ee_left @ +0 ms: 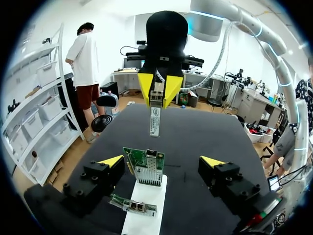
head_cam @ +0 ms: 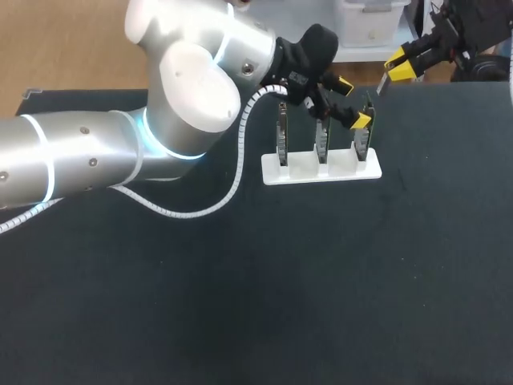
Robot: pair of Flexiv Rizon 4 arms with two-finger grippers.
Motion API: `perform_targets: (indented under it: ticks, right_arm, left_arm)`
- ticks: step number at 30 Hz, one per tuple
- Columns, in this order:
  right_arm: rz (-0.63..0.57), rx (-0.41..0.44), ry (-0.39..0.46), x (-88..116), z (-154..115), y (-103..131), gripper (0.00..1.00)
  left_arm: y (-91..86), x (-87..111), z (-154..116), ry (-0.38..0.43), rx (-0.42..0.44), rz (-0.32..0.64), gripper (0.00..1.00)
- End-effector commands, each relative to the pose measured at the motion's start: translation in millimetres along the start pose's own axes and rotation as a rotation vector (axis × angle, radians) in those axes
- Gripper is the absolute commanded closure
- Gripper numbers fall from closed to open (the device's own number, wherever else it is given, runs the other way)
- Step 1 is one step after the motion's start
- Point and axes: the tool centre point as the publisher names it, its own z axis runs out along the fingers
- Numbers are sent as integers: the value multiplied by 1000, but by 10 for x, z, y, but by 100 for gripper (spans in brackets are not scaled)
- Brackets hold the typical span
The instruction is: Pick up the optical module with the left hand, and insert it into the network port with the right hand.
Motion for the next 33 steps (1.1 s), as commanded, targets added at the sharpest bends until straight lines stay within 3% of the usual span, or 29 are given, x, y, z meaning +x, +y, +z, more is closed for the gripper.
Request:
perform_targets:
  ticks: [1,33]
  right_arm:
    - [-4,7,-3,7,21,28,100]
    - [-8,13,-5,3,20,79,100]
  left_arm:
    - [1,-49,-44,13,-4,0,0]
    - [-36,-112,-57,42,5,21,0]
